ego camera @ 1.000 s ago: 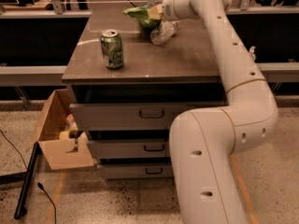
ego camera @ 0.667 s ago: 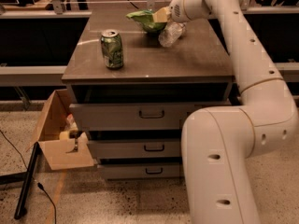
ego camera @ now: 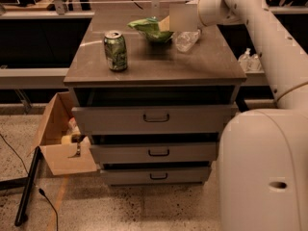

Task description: Pick green rice chip bag from paper bowl and place on counter

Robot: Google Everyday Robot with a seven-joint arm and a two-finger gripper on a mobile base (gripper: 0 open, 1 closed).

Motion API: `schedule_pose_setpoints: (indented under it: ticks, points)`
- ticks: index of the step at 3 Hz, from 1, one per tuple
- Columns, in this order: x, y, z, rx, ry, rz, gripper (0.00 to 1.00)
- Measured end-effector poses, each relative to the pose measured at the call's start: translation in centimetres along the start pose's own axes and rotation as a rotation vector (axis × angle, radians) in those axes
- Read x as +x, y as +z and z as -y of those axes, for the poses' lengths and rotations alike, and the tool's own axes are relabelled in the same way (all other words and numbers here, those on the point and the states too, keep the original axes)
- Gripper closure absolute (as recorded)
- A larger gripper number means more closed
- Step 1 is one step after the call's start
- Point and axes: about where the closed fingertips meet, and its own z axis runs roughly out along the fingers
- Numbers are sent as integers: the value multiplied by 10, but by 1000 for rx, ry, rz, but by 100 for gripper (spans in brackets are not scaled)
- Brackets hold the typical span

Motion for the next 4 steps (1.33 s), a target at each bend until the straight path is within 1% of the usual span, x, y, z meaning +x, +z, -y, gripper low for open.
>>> schedule_pose_setpoints:
  ticks: [1, 2, 3, 4]
  points:
    - [11, -12, -25, -24, 10, -3, 42]
    - [20, -20, -41, -30, 17, -3, 20]
    - [28, -23, -51, -27, 17, -7, 0]
    - [38, -39, -37, 46, 56, 1, 0]
